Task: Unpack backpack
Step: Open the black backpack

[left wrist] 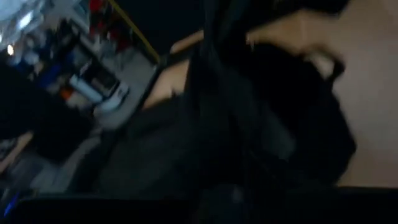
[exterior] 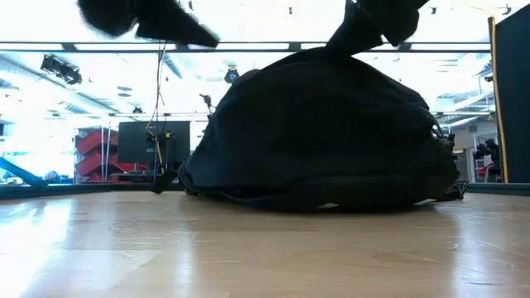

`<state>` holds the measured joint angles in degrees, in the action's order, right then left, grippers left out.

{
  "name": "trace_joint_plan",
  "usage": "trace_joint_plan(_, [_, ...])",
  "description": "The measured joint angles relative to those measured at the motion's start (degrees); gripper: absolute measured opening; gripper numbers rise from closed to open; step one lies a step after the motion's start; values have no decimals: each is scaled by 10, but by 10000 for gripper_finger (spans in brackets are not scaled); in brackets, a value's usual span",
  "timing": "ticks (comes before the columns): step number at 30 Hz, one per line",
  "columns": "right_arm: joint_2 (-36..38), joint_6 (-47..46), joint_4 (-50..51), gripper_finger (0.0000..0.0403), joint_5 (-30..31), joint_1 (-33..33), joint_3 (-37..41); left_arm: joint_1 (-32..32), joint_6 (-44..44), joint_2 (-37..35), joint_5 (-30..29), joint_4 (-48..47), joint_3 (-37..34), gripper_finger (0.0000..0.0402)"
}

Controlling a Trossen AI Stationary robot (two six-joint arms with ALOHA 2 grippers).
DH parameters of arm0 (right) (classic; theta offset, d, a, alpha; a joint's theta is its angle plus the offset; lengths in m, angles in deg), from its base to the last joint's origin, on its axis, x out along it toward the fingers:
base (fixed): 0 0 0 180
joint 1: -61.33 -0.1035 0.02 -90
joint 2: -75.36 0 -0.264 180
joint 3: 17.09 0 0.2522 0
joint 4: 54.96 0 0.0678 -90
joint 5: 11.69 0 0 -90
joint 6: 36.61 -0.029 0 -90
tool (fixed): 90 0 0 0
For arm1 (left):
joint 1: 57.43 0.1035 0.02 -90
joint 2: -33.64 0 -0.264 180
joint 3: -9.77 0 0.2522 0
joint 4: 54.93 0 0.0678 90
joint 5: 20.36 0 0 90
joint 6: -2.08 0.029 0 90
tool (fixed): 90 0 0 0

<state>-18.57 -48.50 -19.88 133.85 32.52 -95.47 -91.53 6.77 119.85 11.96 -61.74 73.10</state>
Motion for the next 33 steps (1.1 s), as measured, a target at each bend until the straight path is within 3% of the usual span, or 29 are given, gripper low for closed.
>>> trace_joint_plan(3, [0, 19, -26, 0, -20, 8, 0, 25, 55, 0, 56, 77, 0, 100])
trace_joint_plan(6, [0, 44, -52, 0, -32, 15, 0, 51, 95, 8, 151, 132, 0, 105])
trace_joint_plan(8, [0, 55, -65, 0, -44, 21, 0, 63, 113, 15, 168, 150, 0, 106])
trace_joint_plan(15, [-1, 64, -78, 0, -63, 33, 0, 106, 118, 27, 181, 151, 0, 124])
trace_joint_plan(23, [-1, 92, -117, 0, -86, 43, 0, 131, 115, 62, 199, 160, 0, 201])
trace_joint_plan(27, [-1, 114, -142, 0, -109, 47, 0, 150, 99, 74, 162, 161, 0, 224])
trace_joint_plan(30, [-1, 121, -149, 0, -119, 48, 0, 159, 99, 78, 138, 160, 0, 206])
trace_joint_plan(33, [-1, 135, -134, 0, -120, 46, 0, 161, 100, 78, 135, 160, 0, 143])
